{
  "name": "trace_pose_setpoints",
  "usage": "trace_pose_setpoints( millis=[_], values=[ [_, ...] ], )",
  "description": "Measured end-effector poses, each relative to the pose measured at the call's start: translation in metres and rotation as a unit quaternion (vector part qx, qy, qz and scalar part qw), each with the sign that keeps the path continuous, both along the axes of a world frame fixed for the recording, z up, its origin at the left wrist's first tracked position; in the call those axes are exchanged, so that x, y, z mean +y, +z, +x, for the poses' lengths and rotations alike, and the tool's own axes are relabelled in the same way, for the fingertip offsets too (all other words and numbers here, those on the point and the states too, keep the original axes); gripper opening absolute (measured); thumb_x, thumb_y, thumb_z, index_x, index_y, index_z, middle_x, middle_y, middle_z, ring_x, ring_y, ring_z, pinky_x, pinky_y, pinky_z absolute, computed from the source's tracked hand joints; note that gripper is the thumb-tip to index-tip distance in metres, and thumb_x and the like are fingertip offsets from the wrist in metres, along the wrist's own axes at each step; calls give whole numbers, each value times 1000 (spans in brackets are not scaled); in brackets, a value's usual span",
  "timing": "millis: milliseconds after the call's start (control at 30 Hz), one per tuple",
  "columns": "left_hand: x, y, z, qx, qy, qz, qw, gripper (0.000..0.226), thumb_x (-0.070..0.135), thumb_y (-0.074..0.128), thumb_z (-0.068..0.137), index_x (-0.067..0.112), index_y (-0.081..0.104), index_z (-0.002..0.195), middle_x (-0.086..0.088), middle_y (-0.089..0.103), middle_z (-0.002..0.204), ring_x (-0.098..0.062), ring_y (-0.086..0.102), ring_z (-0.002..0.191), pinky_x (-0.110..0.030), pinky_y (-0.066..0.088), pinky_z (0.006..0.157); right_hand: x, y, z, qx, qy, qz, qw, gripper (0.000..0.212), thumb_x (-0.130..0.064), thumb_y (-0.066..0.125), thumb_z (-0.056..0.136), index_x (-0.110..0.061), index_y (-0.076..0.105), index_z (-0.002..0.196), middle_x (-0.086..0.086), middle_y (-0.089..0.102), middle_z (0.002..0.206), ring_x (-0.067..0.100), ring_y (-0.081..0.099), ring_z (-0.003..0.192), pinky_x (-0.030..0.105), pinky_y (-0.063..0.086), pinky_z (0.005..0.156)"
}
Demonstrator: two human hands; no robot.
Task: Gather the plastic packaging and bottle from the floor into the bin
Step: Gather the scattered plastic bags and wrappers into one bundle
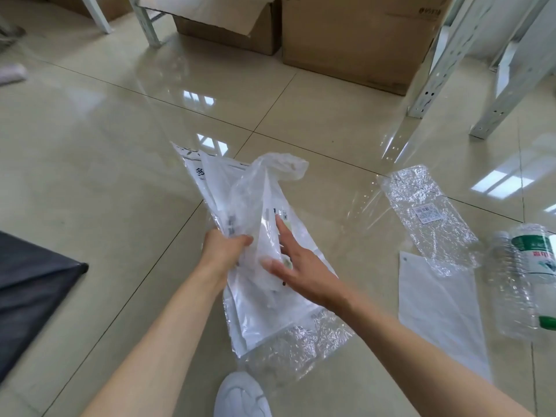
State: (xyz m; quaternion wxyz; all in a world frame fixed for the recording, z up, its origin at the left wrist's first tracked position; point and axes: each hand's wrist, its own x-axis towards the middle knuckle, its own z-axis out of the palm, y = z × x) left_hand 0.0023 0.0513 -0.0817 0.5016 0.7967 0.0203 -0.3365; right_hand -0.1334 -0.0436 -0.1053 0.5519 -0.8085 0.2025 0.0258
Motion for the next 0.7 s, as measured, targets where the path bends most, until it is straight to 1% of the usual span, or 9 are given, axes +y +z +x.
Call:
trace_pose_setpoints(
  millis=[100,167,200,233,300,367,500,600,700],
  values=[
    [2,2,-1,50,19,-44,998,45,41,68,83,7,71,111,-12,78,97,-27,75,86,-40,60,83,12,-4,12,11,32,-53,998,58,-56,27,100,-49,1,151,-16,21,160,12,31,144,31,27,116],
    [5,3,1,70,-11,-60,996,72,73,63,70,17,72,113,-4,78,107,-21,74,100,-39,56,91,19,-12,20,16,31,-54,998,56,-57,23,100,-47,4,152,-18,15,161,7,14,149,37,20,121],
    [7,4,2,72,-20,-63,995,74,76,64,67,18,73,112,-2,78,106,-19,74,100,-35,56,90,21,-16,24,20,28,-64,997,57,-57,24,100,-46,3,152,-16,14,162,7,10,150,39,20,121],
    [8,4,3,62,-17,-66,996,65,67,69,71,15,74,109,-3,79,103,-17,76,95,-29,57,84,24,-17,27,25,28,-82,996,60,-58,26,99,-44,2,153,-13,15,162,8,10,150,40,21,120],
    [8,6,6,37,-14,-68,997,33,27,75,83,3,73,106,-8,78,94,-12,77,77,-18,57,64,27,-20,31,29,23,-102,994,67,-59,31,98,-37,2,154,-8,16,163,10,15,149,40,26,119],
    [10,7,7,12,-6,-38,999,23,0,69,83,-2,70,106,-17,76,98,-20,74,70,-22,59,58,27,-19,31,41,1,-74,996,72,-58,39,96,-26,12,155,-7,24,160,11,27,146,36,30,116],
    [17,22,18,-30,-9,-7,999,26,-9,63,84,-1,67,108,-17,71,100,-26,67,82,-24,51,62,11,-32,30,68,-104,-102,987,54,-49,34,101,-20,37,146,1,45,150,21,44,135,35,35,107],
    [29,36,33,-62,-29,2,998,24,-8,63,84,3,67,106,-10,69,86,-19,67,63,-19,52,50,-15,-55,36,105,-194,-179,959,52,-38,33,104,-13,32,149,7,40,153,24,40,139,36,33,110],
    [50,42,53,-65,-41,-5,997,23,-9,64,82,9,66,96,2,73,67,1,65,42,-9,48,41,-33,-72,51,134,-167,-236,948,52,-22,39,101,-11,27,151,10,34,155,28,38,139,40,33,109]
  ],
)
